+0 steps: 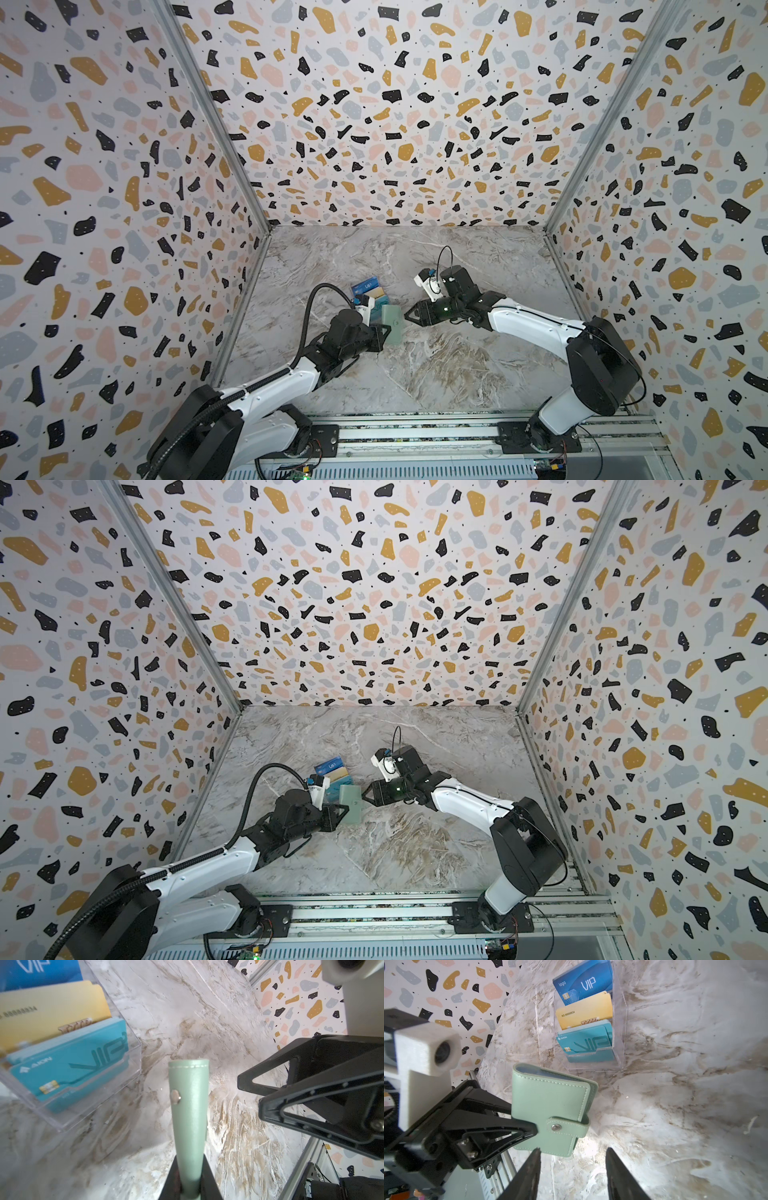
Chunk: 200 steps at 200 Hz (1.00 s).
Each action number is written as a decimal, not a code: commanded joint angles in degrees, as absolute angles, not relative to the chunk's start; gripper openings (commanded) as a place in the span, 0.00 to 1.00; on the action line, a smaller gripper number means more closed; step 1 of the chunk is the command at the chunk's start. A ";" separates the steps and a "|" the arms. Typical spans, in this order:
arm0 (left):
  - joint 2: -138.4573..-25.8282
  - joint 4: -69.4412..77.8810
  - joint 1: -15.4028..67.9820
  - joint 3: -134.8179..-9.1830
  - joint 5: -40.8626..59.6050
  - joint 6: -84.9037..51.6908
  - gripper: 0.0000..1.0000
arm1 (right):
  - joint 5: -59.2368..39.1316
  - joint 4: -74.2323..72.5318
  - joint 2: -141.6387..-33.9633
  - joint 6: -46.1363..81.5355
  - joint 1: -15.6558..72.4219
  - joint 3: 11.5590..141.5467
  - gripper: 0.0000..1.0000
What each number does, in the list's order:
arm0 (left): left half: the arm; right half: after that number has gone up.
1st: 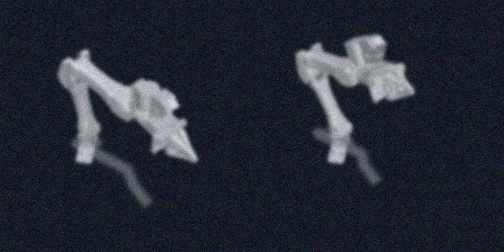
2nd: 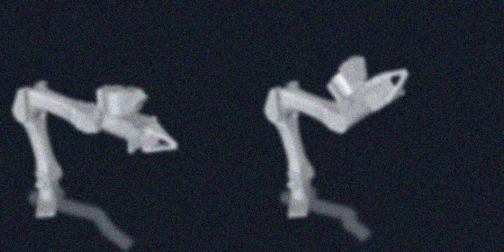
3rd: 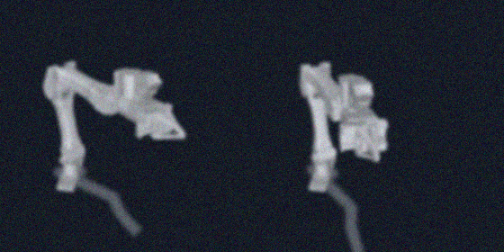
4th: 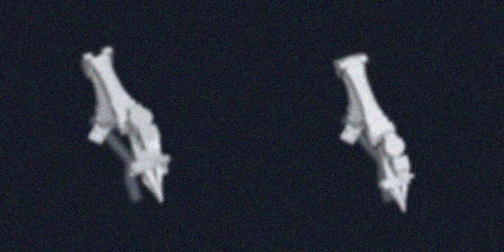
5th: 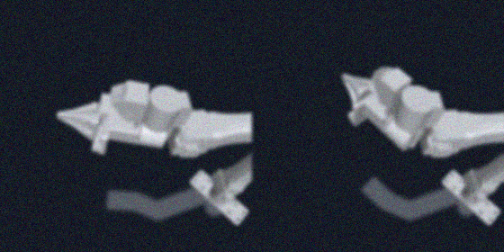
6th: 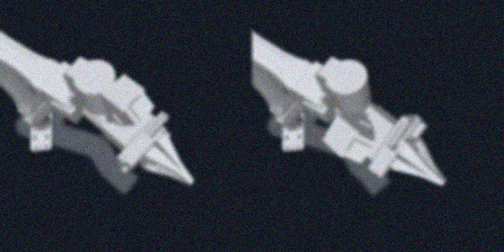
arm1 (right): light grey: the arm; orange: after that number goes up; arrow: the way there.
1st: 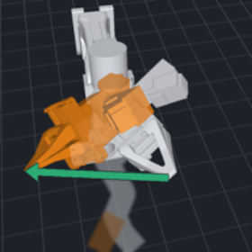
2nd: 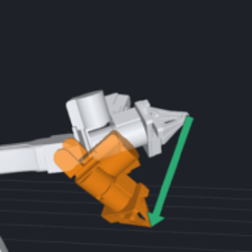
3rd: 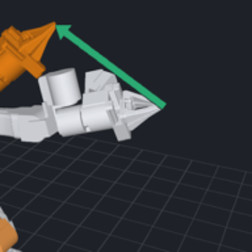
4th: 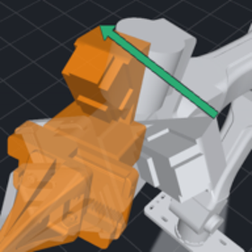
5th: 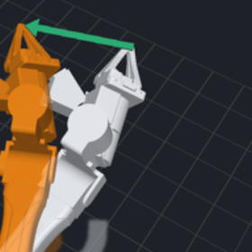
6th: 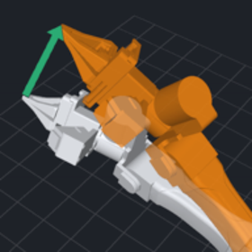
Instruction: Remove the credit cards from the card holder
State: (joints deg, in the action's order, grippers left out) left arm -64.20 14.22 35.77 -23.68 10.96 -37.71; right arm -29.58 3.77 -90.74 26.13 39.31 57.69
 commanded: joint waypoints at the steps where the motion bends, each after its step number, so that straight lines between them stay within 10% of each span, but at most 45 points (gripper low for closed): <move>1: -62.87 15.16 36.04 -25.16 8.97 -35.39 0.00 | -30.67 1.17 -91.27 28.69 40.39 59.50 0.49; 200: -58.56 17.34 36.03 -22.68 7.17 -33.43 0.00 | -28.87 2.46 -99.84 30.12 44.29 66.82 0.39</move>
